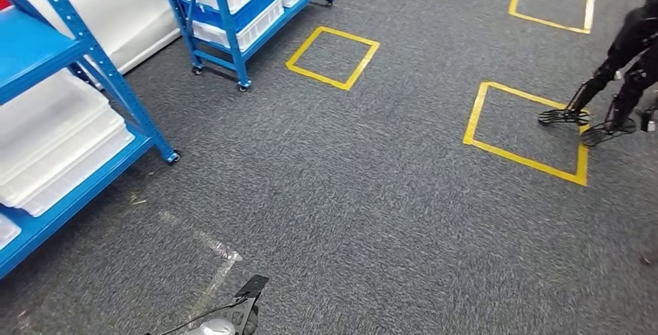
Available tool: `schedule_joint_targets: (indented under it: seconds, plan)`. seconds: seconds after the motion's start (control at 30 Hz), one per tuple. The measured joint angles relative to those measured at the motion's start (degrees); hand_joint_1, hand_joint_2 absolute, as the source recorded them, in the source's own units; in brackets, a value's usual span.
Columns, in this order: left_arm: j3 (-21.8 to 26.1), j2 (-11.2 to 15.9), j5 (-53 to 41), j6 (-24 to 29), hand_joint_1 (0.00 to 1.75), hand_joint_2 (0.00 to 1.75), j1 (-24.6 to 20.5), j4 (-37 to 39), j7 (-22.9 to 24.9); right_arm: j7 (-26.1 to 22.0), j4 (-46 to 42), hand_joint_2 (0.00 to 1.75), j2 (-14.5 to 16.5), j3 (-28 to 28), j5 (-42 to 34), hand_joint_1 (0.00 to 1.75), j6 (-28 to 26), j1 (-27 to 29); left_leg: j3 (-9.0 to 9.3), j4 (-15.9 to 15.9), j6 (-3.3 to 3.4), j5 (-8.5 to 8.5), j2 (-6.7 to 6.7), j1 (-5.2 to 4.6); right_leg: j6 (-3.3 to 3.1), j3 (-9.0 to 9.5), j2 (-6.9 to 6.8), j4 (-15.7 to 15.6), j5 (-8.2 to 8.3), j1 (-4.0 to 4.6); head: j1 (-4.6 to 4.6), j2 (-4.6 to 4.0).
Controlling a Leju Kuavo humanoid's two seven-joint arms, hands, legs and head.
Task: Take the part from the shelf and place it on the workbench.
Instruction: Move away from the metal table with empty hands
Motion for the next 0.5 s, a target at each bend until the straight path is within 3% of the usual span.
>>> schedule_joint_targets:
  seconds: [0.07, 0.13, 0.17, 0.23, 0.3, 0.33, 0.4, 0.43, 0.5]
  plan:
    - [-0.20, 0.01, 0.00, -0.01, 0.00, 0.00, 0.12, 0.00, -0.01, 0.04, 0.01, 0.00, 0.00, 0.00, -0.07, 0.00, 0.03, -0.03, -0.31, -0.35, -0.87, 0.45, -1.15, 0.07, -0.66, 0.10, -0.84, -0.18, 0.13, 0.14, -0.05, 0.00]
    - [-0.44, 0.07, 0.02, -0.02, 0.00, 0.00, 0.29, 0.00, 0.01, 0.10, 0.01, 0.00, -0.02, 0.00, -0.10, 0.00, 0.01, -0.08, -0.99, 0.50, -1.40, -0.08, 0.31, 0.03, -1.53, 0.36, -2.13, -0.53, 0.55, 0.05, -0.19, 0.00]
    - [-0.60, 0.09, 0.03, -0.06, 0.00, 0.00, 0.29, 0.00, 0.00, 0.10, 0.01, 0.00, -0.03, 0.00, -0.11, 0.00, 0.00, -0.08, -1.92, 2.32, -1.53, -1.22, 1.82, -0.06, -1.97, 0.48, -2.82, -0.71, 0.71, 0.01, -0.36, 0.00]
    - [-0.88, 0.09, 0.05, -0.12, 0.00, 0.00, 0.20, 0.00, -0.01, 0.09, 0.02, 0.00, -0.04, 0.00, -0.11, 0.00, -0.01, -0.01, -5.08, 9.33, -1.68, -4.91, 4.62, -0.20, -2.50, 0.46, -4.34, -0.78, 0.71, 0.35, -0.69, 0.00]
    - [-1.04, 0.07, 0.05, -0.15, 0.00, 0.00, 0.26, 0.00, -0.03, 0.10, 0.03, 0.00, -0.04, 0.00, -0.11, 0.00, 0.01, 0.13, -7.74, 15.53, -1.78, -7.11, 5.34, -0.20, -2.76, 0.46, -6.03, -0.76, 0.58, 0.68, -0.69, 0.00]
    - [-1.09, 0.05, 0.05, -0.15, 0.00, 0.00, 0.35, 0.00, -0.03, 0.10, 0.03, 0.00, -0.04, 0.00, -0.11, 0.00, 0.01, 0.14, -7.63, 15.76, -1.72, -6.71, 5.50, -0.20, -2.84, 0.48, -6.77, -0.75, 0.52, 0.81, -0.70, 0.00]
    - [-1.16, 0.05, 0.05, -0.15, 0.00, 0.00, 0.43, 0.00, -0.03, 0.10, 0.02, 0.00, -0.04, 0.00, -0.11, 0.00, 0.01, 0.03, -4.13, 9.95, -1.20, -3.65, 6.51, -0.36, -2.88, 0.69, -7.99, -0.74, 0.33, 1.02, -0.71, 0.00]
    - [-1.23, 0.05, 0.04, -0.14, 0.00, 0.00, 0.33, 0.00, -0.04, 0.09, 0.02, 0.00, -0.04, 0.00, -0.11, 0.00, 0.01, -0.01, -1.80, 5.85, -0.79, -2.37, 7.83, -0.67, -2.78, 0.84, -8.56, -0.72, 0.17, 1.19, -0.69, 0.00]
    - [-1.51, 0.06, 0.04, -0.14, 0.00, 0.00, 0.03, 0.00, -0.05, 0.09, 0.02, 0.00, -0.03, 0.00, -0.11, 0.00, 0.00, -0.03, 1.08, 0.65, 0.05, -1.16, 9.72, -1.37, -2.41, 1.07, -9.62, -0.67, -0.13, 1.48, -0.64, 0.00]
